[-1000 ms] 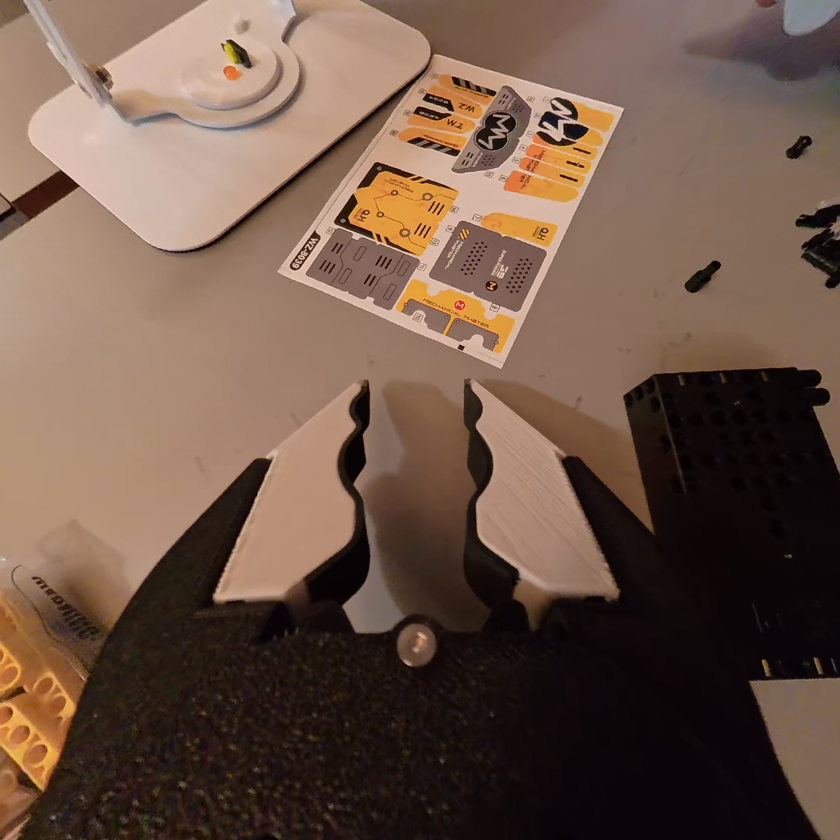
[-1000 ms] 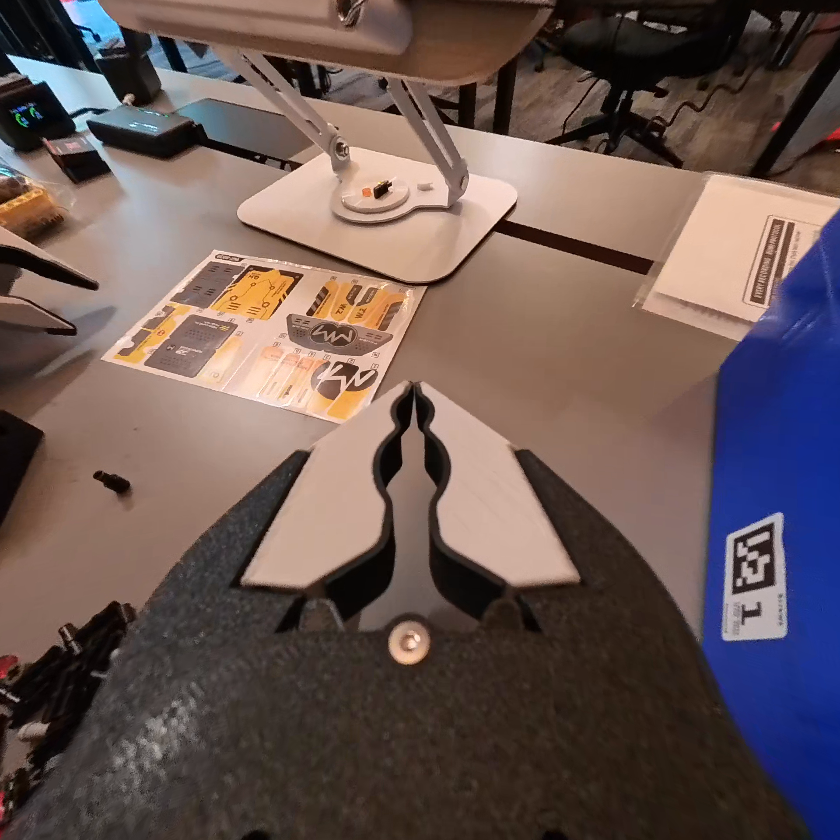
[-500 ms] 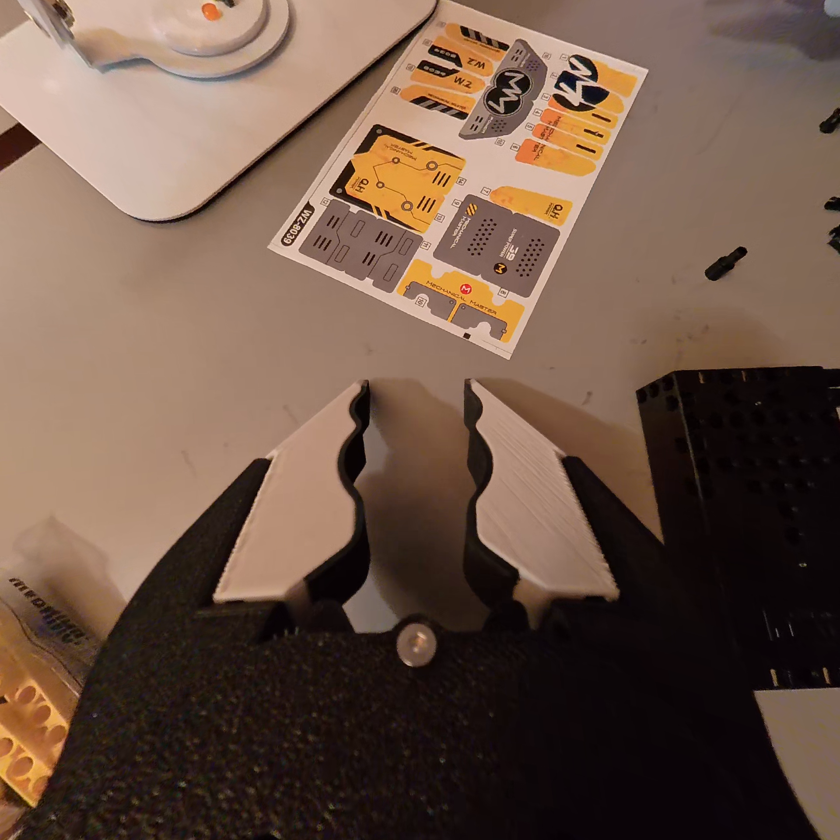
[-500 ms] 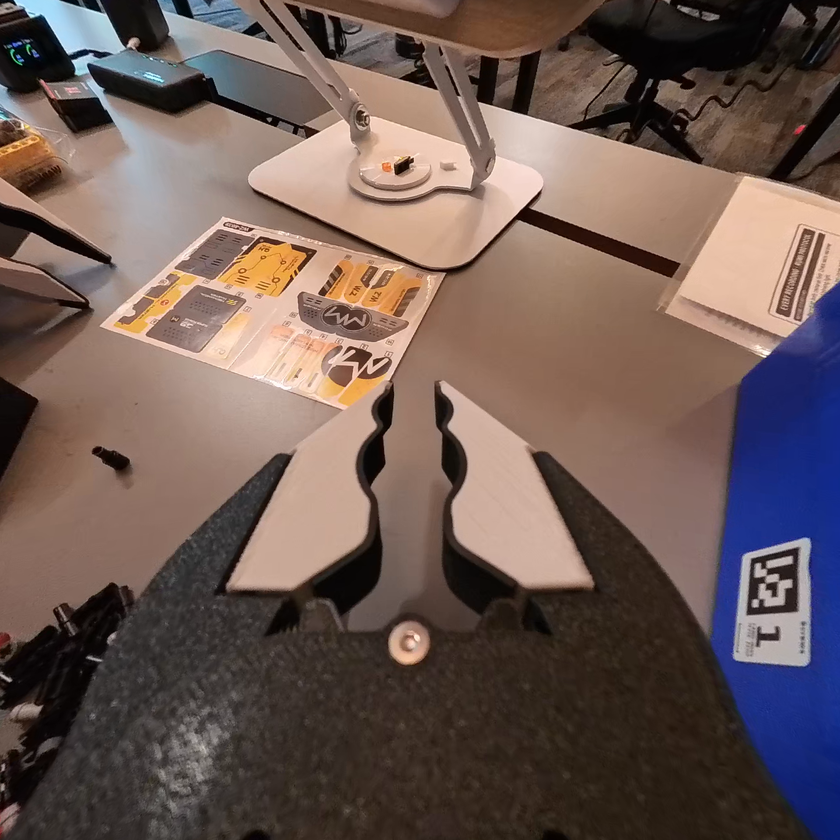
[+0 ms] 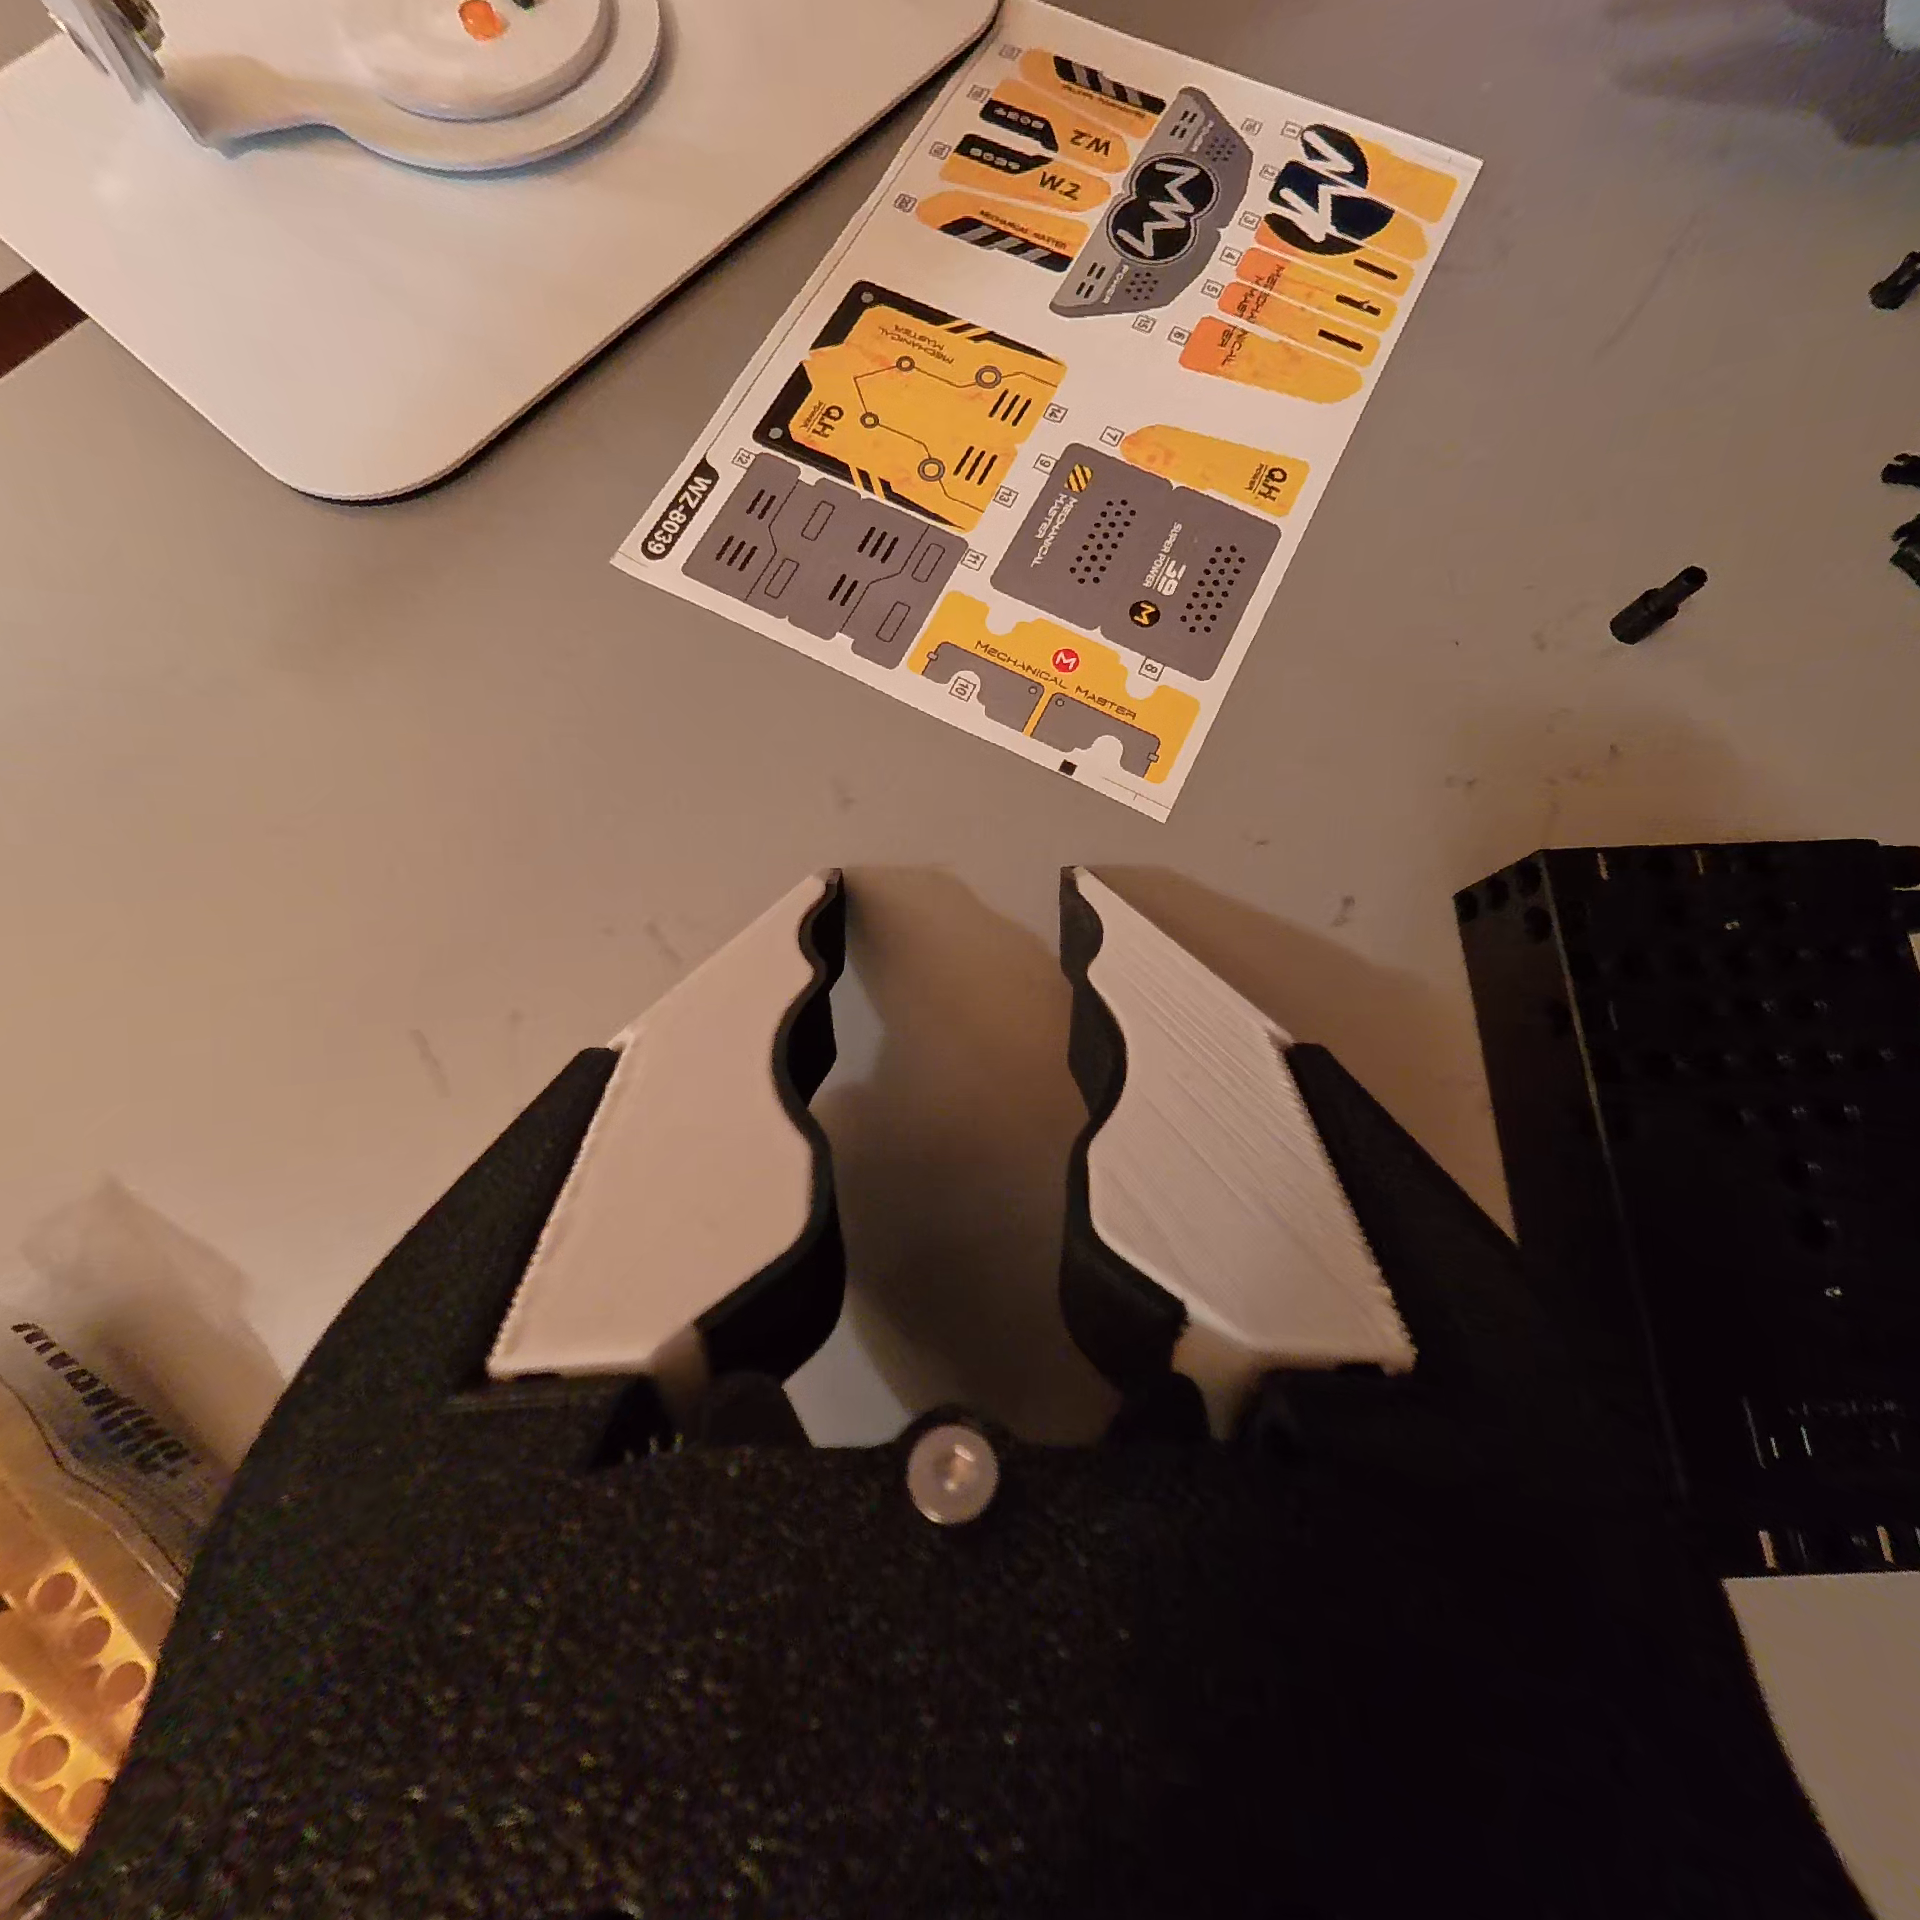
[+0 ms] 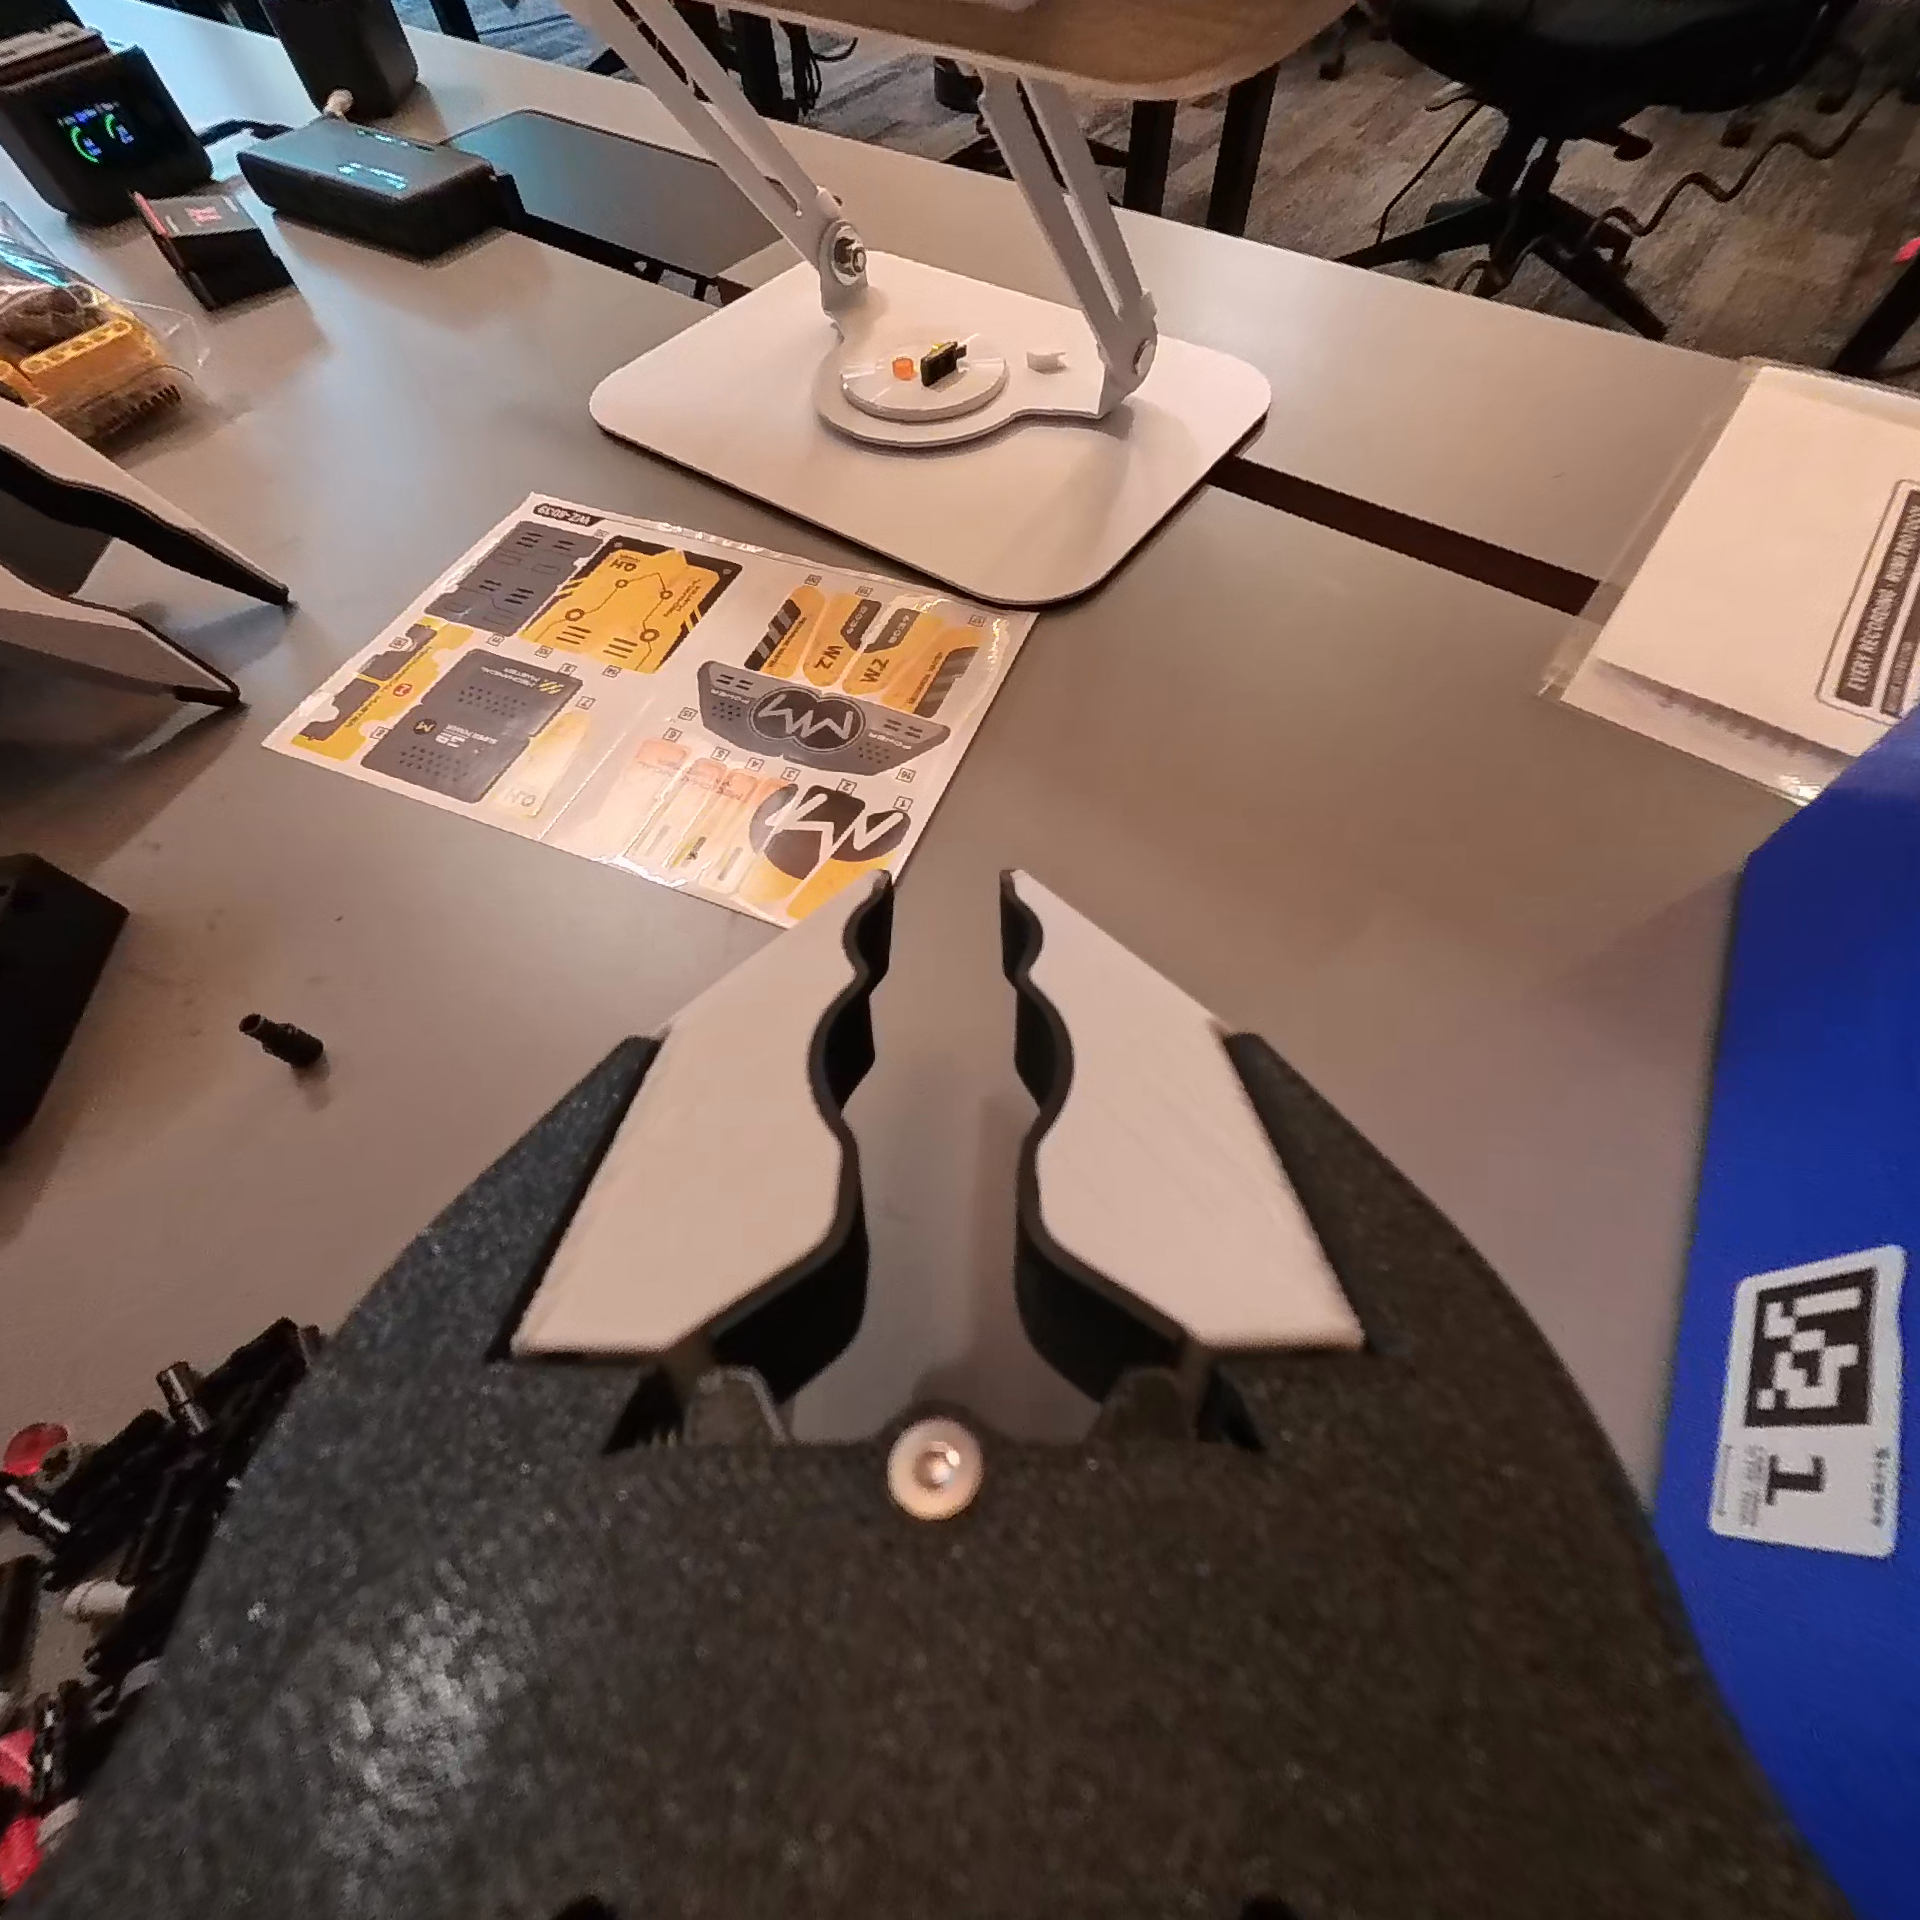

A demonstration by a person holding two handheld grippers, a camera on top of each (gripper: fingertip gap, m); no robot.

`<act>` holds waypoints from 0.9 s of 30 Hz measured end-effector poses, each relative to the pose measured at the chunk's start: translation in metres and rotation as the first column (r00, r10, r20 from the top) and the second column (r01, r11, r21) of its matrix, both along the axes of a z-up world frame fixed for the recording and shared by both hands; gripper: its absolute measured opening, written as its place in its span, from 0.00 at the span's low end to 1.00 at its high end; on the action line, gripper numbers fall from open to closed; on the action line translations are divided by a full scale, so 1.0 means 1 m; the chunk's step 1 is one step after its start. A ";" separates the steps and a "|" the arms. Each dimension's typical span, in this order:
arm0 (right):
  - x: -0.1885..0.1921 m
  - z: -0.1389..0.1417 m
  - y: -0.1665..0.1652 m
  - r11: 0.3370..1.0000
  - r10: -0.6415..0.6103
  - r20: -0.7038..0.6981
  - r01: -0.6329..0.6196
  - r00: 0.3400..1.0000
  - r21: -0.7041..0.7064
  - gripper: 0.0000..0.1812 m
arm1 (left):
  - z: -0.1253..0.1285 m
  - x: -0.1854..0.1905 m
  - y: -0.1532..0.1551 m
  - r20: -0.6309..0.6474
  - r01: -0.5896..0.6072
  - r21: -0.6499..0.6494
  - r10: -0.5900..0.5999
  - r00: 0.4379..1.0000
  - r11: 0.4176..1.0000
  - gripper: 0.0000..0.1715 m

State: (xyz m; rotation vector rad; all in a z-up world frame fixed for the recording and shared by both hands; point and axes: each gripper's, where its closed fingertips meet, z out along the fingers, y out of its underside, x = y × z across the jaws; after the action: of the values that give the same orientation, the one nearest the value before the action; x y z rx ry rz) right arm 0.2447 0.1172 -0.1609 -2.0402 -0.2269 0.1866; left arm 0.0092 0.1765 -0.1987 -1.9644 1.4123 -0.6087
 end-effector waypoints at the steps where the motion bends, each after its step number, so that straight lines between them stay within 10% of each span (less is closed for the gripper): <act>1: 0.000 0.000 0.000 1.000 0.000 -0.002 0.000 1.000 0.000 0.11 | 0.000 0.000 0.000 0.001 0.000 -0.001 0.000 1.000 1.000 0.24; 27: -0.006 -0.002 -0.001 0.999 0.046 -0.047 -0.047 0.998 -0.025 0.13 | 0.001 0.000 0.000 0.016 0.000 -0.031 0.000 1.000 1.000 0.24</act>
State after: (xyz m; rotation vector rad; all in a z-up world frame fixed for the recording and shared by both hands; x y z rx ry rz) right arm 0.2390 0.1163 -0.1630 -2.0549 -0.2439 0.2664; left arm 0.0092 0.1767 -0.1979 -1.9793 1.4011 -0.6486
